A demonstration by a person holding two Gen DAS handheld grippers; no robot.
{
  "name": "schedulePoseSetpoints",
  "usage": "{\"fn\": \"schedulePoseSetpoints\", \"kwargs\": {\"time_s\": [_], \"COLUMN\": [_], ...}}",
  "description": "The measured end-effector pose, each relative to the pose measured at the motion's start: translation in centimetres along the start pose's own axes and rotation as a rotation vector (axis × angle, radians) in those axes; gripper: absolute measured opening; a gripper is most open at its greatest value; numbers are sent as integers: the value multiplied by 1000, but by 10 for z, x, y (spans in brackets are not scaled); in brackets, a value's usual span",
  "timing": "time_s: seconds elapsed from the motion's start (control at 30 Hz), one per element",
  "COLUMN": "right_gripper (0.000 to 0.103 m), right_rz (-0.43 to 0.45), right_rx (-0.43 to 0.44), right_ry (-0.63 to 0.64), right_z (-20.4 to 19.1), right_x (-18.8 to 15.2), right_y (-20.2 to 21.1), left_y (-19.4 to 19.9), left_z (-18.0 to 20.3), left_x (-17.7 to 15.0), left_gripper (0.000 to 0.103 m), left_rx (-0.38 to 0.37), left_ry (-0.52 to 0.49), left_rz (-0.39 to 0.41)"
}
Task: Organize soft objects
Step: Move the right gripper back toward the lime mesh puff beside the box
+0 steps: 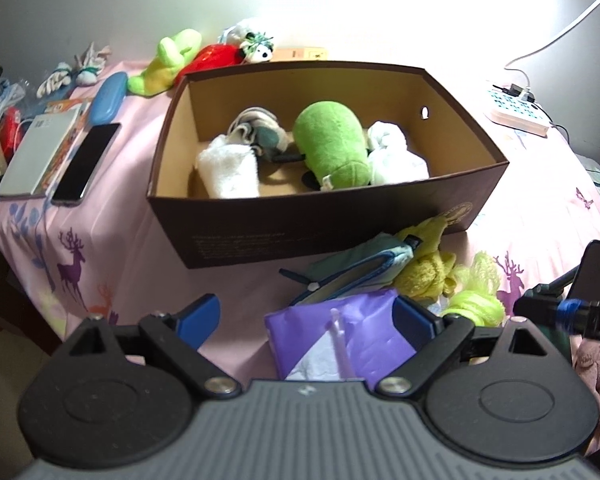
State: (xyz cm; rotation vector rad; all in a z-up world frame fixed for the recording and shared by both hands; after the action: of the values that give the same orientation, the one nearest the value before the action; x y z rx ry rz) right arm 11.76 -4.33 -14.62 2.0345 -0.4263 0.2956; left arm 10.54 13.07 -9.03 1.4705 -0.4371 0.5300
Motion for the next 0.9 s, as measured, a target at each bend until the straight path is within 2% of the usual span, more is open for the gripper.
{"fn": "schedulePoseSetpoints", "kwargs": {"time_s": [0.27, 0.43, 0.73, 0.9], "right_gripper": [17, 17, 17, 17], "right_rz": [-11, -11, -34, -49], "right_rx": [7, 8, 4, 6], "right_ry": [-35, -58, -99, -103], "right_z": [13, 22, 32, 31], "right_x": [-9, -11, -15, -16], "right_y": [4, 6, 1, -3], "left_y": [-12, -35, -61, -68], "left_z": [27, 36, 38, 41], "left_x": [12, 11, 11, 14], "left_gripper": [93, 93, 93, 93], "left_rx": [-55, -77, -60, -54], "left_ry": [-129, -209, -227, -225], "left_rz": [62, 54, 17, 22]}}
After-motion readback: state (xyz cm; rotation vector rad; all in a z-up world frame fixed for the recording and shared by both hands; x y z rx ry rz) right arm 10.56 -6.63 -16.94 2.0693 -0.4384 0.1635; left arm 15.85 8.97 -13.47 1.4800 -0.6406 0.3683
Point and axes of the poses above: each gripper's, at about its wrist camera, not at the fingertips, and y roughly against the way its jaws point, z to its right, x to its top, the point moved 7 cm from there along -y, roughly the way its jaws point, and after that the axes turned 2 degrees about -x, right-handed, at the moved point
